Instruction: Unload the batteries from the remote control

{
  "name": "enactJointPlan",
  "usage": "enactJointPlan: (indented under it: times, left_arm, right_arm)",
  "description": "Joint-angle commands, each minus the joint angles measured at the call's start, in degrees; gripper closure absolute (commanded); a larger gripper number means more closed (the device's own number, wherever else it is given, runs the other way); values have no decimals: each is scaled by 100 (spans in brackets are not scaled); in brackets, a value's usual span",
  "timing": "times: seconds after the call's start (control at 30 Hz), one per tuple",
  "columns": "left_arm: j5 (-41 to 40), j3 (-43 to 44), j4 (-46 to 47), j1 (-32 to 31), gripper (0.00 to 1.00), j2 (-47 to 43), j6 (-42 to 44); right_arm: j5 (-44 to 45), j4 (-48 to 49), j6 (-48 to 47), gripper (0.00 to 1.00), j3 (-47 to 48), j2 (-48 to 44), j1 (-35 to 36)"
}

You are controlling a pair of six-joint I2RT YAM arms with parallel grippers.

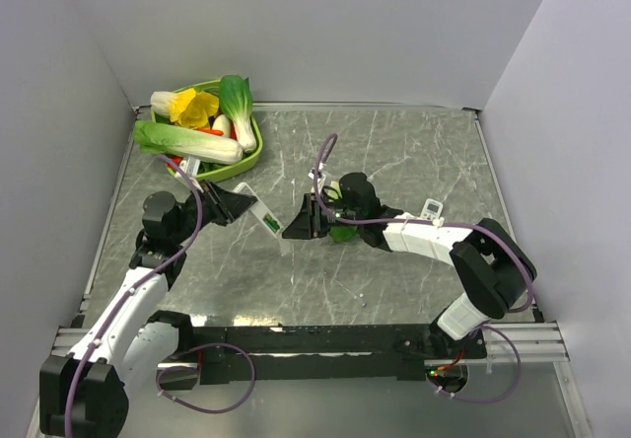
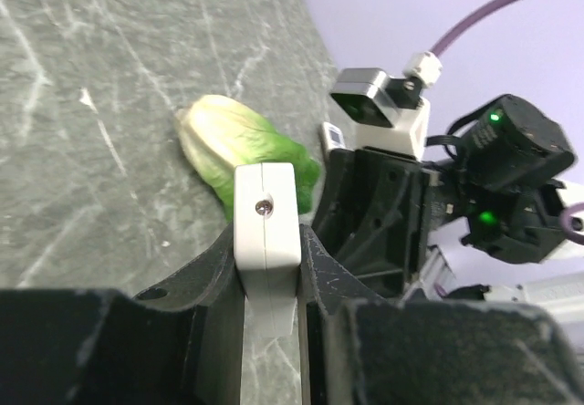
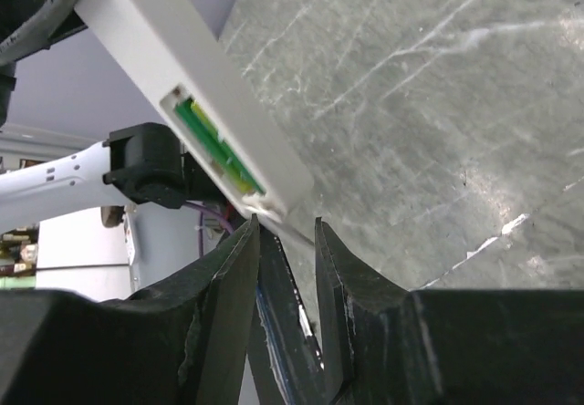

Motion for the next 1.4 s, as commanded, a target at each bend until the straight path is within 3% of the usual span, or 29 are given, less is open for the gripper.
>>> enactJointPlan:
  times: [0.0,0.23,0.3,0.5,0.6,0.83,0.97,1.1,1.23,1.33,1.37]
  left_arm:
    - [-533,200,-173,31,99,-39,272]
    - [-1859,901,-2052,31,99,645,659]
    - [-1704,1026,-2353,31,99,996,764]
    - [-351,851,-1819,31,99,1822,765]
    - [124,754,-1292,14,94,2279,599]
    - [626,674,-140,-329,77,3475,290]
    - [538,1069,-261,-583,72,4108,500]
    - [495,1351,-472,-663,59,4548,764]
    - [109,1588,-833,-707,49,4795,931]
    - [-15,1694,-982,-716,25,4786,976]
    - [-129,1720,-1026,-716,9,4708,976]
  right_arm:
    - [118,-118,-184,61,41,90,9]
    - [645,-793,-377,60,111,-103,-35]
    - [838,-935,-500,59,111,-305,-43]
    - [1138,-1366,-878,56,-11,-876,-43]
    - [1296,-1594,-1072,54,-82,-1122,-43]
    - [1867,-2086,-1344,49,-258,-1816,-35]
    - [2376,-2394,-1590,47,-267,-2325,-43]
    - [2895,-2702,-1679,45,-319,-2686,-131]
    - [3334,-3166,-1740,36,-214,-2941,-219]
    - [4124,-3501,-1688,26,-82,-3038,-228]
    - [4344,-3763,-1653,23,-56,-3065,-263]
